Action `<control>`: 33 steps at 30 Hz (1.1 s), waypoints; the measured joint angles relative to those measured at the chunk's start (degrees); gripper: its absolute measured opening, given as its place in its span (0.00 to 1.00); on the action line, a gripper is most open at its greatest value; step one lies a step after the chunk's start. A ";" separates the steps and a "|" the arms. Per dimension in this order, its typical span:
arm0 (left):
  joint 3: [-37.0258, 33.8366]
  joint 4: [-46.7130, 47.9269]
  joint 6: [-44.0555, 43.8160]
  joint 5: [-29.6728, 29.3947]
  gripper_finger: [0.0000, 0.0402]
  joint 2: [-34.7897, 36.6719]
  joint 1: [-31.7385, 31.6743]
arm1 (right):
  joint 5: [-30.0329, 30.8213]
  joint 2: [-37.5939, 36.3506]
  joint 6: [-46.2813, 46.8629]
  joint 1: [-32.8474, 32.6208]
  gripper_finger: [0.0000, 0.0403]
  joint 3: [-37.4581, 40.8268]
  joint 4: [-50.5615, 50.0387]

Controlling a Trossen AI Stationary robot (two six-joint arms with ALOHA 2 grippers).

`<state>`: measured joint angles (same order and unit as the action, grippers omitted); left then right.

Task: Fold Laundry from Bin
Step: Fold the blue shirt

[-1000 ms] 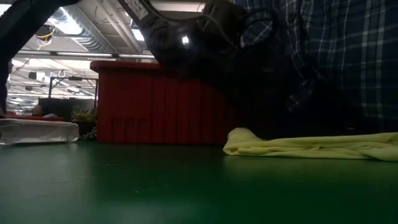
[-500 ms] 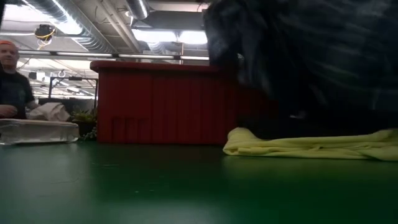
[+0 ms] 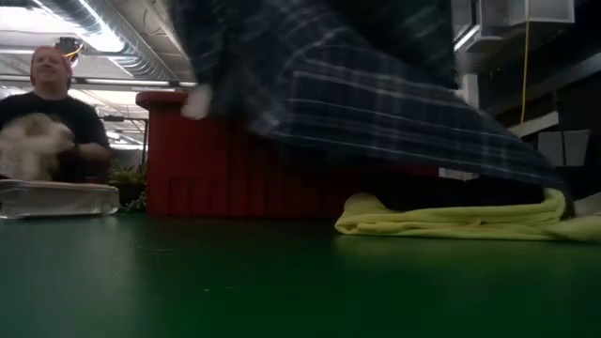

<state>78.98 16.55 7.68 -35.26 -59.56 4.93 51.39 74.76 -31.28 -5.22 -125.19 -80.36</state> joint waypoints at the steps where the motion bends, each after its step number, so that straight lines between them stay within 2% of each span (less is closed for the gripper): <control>1: 0.00 2.74 -0.63 -1.95 0.00 1.58 0.00 | -0.92 0.01 1.27 -0.01 0.00 0.00 -1.62; 5: 0.00 15.25 -6.28 -7.10 0.00 6.70 -0.04 | -2.49 0.82 8.63 0.00 0.00 0.02 -10.19; 10: 0.00 28.65 -14.88 -9.12 0.00 9.10 -0.04 | -3.98 0.60 10.38 -0.01 0.00 4.62 -8.20; 14: 0.00 34.54 -19.06 -9.00 0.00 9.01 -0.04 | -3.95 0.66 10.27 0.01 0.00 8.63 -9.59; 20: 0.00 37.14 -19.67 -8.60 0.00 6.57 -0.04 | -3.55 0.70 10.22 0.32 0.00 15.22 -9.67; 33: 0.00 37.06 -19.47 -8.62 0.00 -0.15 -0.04 | -1.50 0.77 6.77 12.78 0.03 26.58 -9.65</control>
<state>78.98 53.60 -11.79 -43.87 -59.70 4.89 49.90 75.53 -24.51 7.57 -98.61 -90.00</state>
